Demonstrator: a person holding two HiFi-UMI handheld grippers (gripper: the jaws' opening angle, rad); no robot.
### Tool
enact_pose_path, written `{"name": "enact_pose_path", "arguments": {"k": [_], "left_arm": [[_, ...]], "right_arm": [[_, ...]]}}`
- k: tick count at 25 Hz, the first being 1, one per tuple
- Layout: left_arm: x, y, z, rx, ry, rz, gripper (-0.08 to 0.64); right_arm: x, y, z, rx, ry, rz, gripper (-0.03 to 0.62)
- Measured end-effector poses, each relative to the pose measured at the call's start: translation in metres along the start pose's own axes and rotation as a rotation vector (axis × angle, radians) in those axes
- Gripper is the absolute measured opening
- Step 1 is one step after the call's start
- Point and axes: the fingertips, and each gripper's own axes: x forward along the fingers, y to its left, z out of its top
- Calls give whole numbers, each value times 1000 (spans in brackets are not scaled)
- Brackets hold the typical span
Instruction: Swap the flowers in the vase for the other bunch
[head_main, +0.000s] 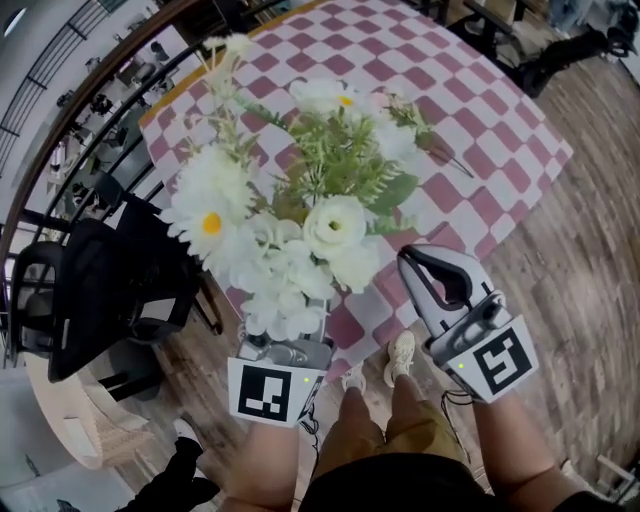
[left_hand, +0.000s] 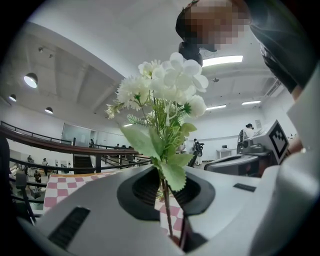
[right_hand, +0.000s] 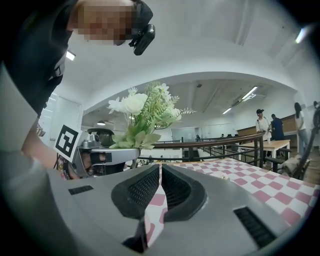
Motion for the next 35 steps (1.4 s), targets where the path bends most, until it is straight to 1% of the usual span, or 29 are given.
{"name": "enact_pose_path", "arguments": {"k": [2, 9, 12, 15, 19, 24, 27, 35], "left_arm": [[0, 0, -9, -10, 17, 3, 49], [6, 6, -28, -25, 37, 17, 49], [9, 5, -37, -46, 54, 14, 49], [10, 5, -45, -45, 58, 16, 49], [12, 4, -56, -66, 55, 4, 52], [11, 3, -71, -85, 69, 4, 54], [9, 1, -82, -104, 92, 6, 57], [6, 2, -101, -105, 113, 16, 61]], "right_arm": [[3, 0, -5, 3, 5, 8, 41], [10, -1, -21, 26, 25, 22, 41], [13, -2, -27, 31, 33, 27, 41], [16, -2, -33, 41, 39, 27, 41], [20, 0, -41, 38, 49, 31, 41], [22, 6, -56, 27, 87, 48, 41], [25, 7, -63, 38, 94, 49, 41], [29, 13, -76, 50, 108, 59, 41]]}}
